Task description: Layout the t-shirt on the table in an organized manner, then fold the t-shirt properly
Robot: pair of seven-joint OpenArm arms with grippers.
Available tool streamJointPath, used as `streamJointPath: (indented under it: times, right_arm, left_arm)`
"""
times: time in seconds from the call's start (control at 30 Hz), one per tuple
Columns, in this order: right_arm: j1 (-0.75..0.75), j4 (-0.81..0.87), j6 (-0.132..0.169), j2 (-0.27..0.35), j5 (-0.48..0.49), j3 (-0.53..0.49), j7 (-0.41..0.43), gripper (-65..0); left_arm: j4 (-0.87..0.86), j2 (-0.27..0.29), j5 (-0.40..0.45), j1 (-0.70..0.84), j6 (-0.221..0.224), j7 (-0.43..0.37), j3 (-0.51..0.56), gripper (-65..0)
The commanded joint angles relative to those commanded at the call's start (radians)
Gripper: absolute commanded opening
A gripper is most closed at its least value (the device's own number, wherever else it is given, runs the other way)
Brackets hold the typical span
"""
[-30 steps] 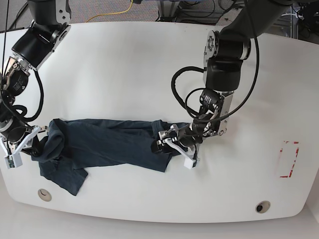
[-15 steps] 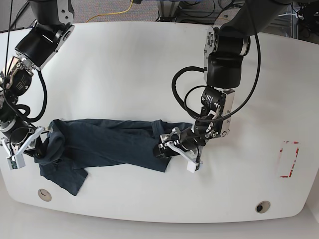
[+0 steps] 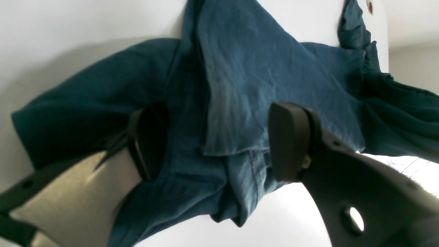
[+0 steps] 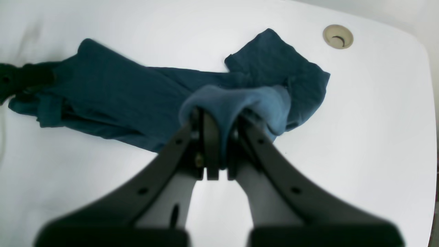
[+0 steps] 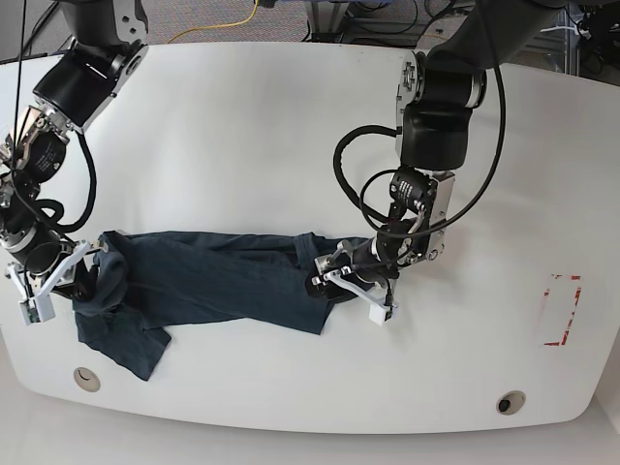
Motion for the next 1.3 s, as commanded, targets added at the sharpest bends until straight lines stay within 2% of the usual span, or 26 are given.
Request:
streamJointPath:
  times: [0.33,0.4,0.57,0.7,1.1,1.3]
  right_arm:
    - [-0.008,0.0,0.0,0.0,0.0,0.0,0.0,-64.8]
    - [-0.008,0.0,0.0,0.0,0.0,0.0,0.0,-64.8]
    - [-0.008,0.0,0.0,0.0,0.0,0.0,0.0,-64.8]
    - [-0.008,0.0,0.0,0.0,0.0,0.0,0.0,-64.8]
    - [-0.008,0.0,0.0,0.0,0.0,0.0,0.0,-64.8]
    - [-0.008,0.0,0.0,0.0,0.0,0.0,0.0,-64.8]
  left_arm:
    - [0.0,0.0,-0.003,-0.002,-0.005,0.0,0.02,-22.2]
    - [0.009,0.0,-0.005,-0.002,-0.025,0.0,0.057,-22.2]
    - [0.008,0.0,-0.092,-0.003,-0.037,-0.002,0.104,-22.2]
    - [0.003,0.0,-0.124,-0.003,-0.037,-0.002,0.117,-22.2]
    - [0.011,0.0,-0.13,-0.005,-0.037,-0.002,0.137,-22.2]
    - [0.098,0.0,-0.13,0.0,-0.037,0.009,0.138,-22.2]
